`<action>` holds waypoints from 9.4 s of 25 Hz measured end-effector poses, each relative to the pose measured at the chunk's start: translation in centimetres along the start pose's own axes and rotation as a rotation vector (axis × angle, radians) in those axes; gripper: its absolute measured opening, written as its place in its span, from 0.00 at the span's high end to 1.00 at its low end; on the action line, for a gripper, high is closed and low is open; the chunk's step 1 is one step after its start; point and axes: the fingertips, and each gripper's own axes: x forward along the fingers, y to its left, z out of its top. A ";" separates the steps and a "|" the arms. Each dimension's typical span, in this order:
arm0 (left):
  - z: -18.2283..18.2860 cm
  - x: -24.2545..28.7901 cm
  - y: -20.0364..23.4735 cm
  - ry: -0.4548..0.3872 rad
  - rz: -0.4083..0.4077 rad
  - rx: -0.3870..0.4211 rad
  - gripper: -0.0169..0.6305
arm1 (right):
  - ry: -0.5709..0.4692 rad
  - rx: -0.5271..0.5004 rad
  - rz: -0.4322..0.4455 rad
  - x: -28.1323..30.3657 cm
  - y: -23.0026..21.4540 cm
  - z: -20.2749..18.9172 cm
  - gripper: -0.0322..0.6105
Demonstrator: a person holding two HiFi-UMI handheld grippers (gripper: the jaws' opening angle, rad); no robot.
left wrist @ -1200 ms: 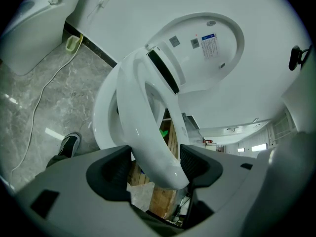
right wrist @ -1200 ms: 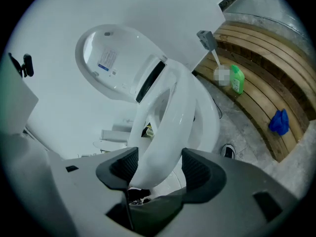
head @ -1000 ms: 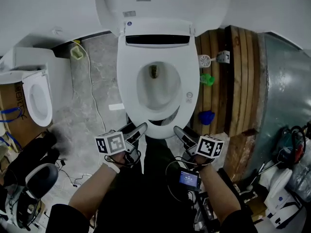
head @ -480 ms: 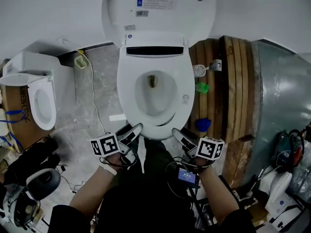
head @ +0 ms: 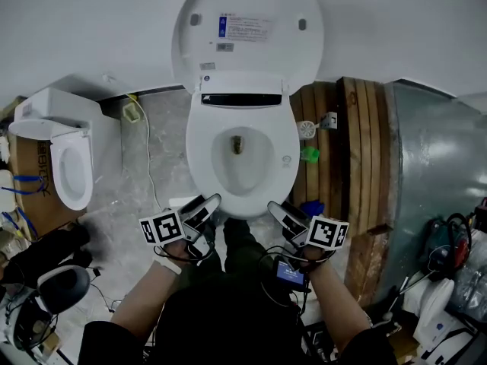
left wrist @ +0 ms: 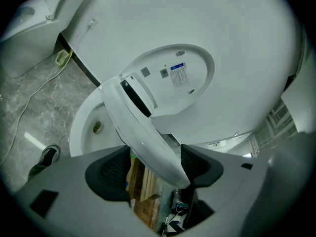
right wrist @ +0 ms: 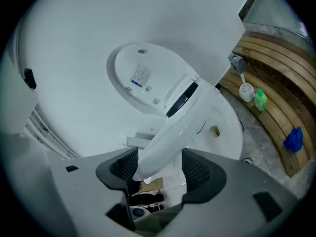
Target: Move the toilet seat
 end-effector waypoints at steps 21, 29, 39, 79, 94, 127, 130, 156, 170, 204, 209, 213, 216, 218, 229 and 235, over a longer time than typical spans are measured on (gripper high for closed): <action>6.8 -0.9 -9.1 -0.192 -0.115 0.111 0.49 | -0.059 -0.181 0.131 -1.2 8.7 7.6 0.49; 8.3 -0.8 -11.3 -0.224 -0.117 0.230 0.50 | -0.082 -0.221 0.157 -1.0 10.4 9.8 0.49; 10.4 -0.4 -13.3 -0.232 -0.121 0.398 0.50 | -0.126 -0.321 0.167 -0.4 12.7 12.5 0.49; 22.3 4.1 -17.1 -0.263 0.241 0.907 0.61 | -0.400 -0.601 -0.142 5.2 18.3 24.0 0.50; 26.5 6.0 -18.4 -0.252 0.237 0.897 0.61 | -0.419 -0.591 -0.150 7.2 19.6 28.4 0.50; 34.1 10.3 -19.1 -0.229 0.243 0.886 0.62 | -0.479 -0.578 -0.190 11.9 20.9 36.0 0.50; 34.7 10.6 -19.1 -0.235 0.252 0.874 0.62 | -0.505 -0.593 -0.185 11.6 21.7 36.6 0.50; 25.5 -1.9 -30.2 -0.360 -0.028 0.780 0.63 | -0.631 -0.639 0.097 -4.0 30.1 27.7 0.62; 12.5 -4.3 -37.0 -0.312 -0.206 0.810 0.67 | -0.557 -0.783 0.161 -10.6 33.7 17.3 0.89; 4.3 -9.2 -39.9 -0.286 -0.284 1.077 0.91 | -0.603 -0.942 0.182 -12.5 37.5 8.1 0.90; 5.0 -9.5 -39.5 -0.283 -0.295 1.074 0.91 | -0.608 -0.947 0.165 -11.8 38.0 8.0 0.90; 5.2 -9.8 -39.3 -0.268 -0.294 1.076 0.91 | -0.610 -0.951 0.154 -11.6 38.2 7.7 0.90; 5.2 -10.1 -39.1 -0.264 -0.297 1.078 0.91 | -0.615 -0.949 0.151 -11.4 38.3 7.3 0.90; 5.2 -10.2 -38.9 -0.262 -0.297 1.078 0.91 | -0.616 -0.947 0.147 -11.3 38.3 7.2 0.90; 6.0 -10.2 -38.9 -0.252 -0.304 1.091 0.91 | -0.633 -0.939 0.127 -11.1 38.4 7.6 0.90; 5.8 -9.5 -39.0 -0.247 -0.294 1.096 0.91 | -0.644 -0.918 0.115 -12.2 37.5 7.9 0.90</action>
